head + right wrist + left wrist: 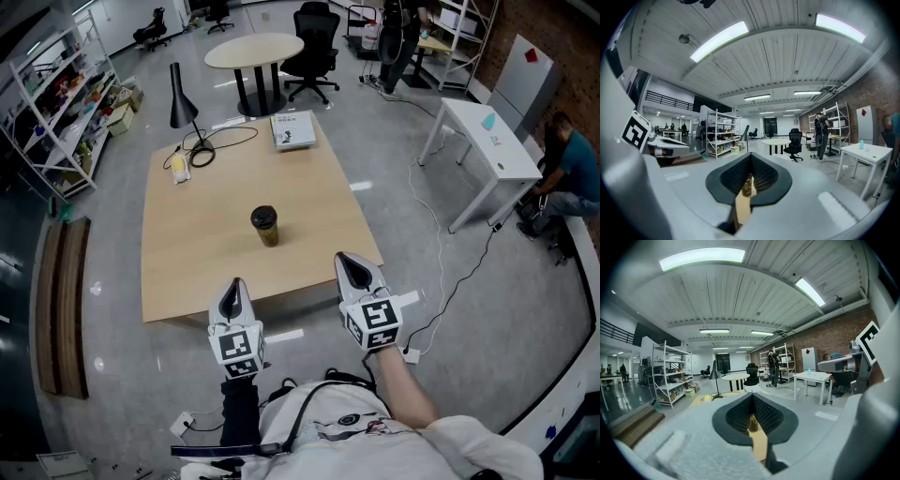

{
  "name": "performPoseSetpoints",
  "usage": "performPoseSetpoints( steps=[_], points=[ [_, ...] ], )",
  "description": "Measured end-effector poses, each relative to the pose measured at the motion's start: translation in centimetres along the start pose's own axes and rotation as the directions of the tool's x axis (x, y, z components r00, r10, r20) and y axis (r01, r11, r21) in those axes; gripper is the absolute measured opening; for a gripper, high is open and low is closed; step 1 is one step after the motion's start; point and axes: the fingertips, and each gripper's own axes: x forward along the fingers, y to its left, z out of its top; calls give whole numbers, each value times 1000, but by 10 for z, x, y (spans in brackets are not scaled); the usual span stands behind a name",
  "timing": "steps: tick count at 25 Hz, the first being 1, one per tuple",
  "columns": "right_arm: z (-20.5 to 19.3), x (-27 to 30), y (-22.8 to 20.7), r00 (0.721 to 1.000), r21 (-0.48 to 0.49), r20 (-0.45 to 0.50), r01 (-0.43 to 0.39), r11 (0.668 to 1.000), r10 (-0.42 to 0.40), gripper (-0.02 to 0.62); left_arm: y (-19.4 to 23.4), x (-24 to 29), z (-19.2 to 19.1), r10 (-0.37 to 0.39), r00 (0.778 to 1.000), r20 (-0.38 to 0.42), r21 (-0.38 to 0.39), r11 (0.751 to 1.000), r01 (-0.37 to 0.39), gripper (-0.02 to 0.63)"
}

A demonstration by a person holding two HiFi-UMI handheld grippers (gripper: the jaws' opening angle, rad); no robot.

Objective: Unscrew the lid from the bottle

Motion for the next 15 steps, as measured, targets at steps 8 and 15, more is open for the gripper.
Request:
performPoseSetpoints(
  steps=[8,15],
  points=[
    [-3,-2,-11,1000,13,4,-11,1000,11,3,-6,3,-2,15,1000,-18,9,1000,-15,2],
    [-1,-12,-22,996,27,43,-80,996,78,5,-20,9,-23,40,997,-61,-2,999,-40,2]
  ],
)
